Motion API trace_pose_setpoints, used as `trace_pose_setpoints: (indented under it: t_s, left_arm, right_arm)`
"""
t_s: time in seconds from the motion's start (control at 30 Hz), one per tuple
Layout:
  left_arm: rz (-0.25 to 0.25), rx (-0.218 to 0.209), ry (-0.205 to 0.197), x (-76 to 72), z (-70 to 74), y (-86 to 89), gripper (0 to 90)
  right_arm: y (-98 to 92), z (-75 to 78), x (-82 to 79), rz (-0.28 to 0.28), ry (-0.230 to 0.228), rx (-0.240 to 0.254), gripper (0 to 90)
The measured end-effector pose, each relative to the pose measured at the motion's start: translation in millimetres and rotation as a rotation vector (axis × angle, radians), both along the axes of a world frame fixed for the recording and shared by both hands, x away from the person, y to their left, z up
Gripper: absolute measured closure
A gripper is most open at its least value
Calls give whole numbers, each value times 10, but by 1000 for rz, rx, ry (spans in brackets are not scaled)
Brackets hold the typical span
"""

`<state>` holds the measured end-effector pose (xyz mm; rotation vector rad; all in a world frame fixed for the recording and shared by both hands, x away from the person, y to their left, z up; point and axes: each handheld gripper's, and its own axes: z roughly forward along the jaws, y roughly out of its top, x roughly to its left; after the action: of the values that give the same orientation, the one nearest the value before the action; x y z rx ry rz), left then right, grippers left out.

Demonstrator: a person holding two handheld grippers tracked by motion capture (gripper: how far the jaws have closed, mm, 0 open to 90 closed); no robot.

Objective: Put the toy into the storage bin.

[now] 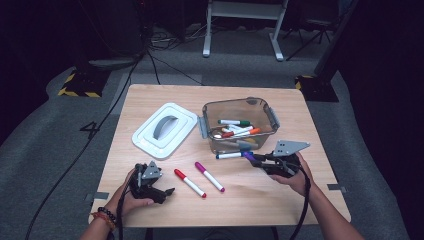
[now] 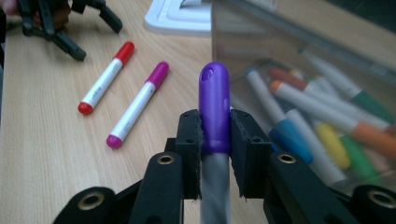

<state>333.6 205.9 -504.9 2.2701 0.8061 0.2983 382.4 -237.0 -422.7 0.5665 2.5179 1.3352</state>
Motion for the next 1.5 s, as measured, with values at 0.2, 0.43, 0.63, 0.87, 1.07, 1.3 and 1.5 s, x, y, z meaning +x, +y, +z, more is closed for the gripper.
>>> trace_pose_setpoints:
  t_s: [0.2,0.43,0.63,0.87,1.07,1.3,1.5]
  left_arm:
    - [0,0,0,0,0,0,109]
    - [0,0,0,0,0,0,109]
    - [0,0,0,0,0,0,109]
    - [-1,1,0,1,0,0,109]
    - [-1,0,0,1,0,1,109]
    - [-3,-1,0,2,0,2,109]
    - [-3,0,0,2,0,2,109]
  right_arm:
    - [-132,280,-14,-17,-63,44,746]
    - [-211,646,120,-46,-124,58,746]
    - [-193,973,336,-58,-159,57,746]
    - [-24,1212,630,-55,-184,9,746]
    - [164,1275,873,-42,-189,-27,746]
    - [387,1161,1144,-27,-167,-113,746]
    - [517,964,1329,-17,-125,-188,746]
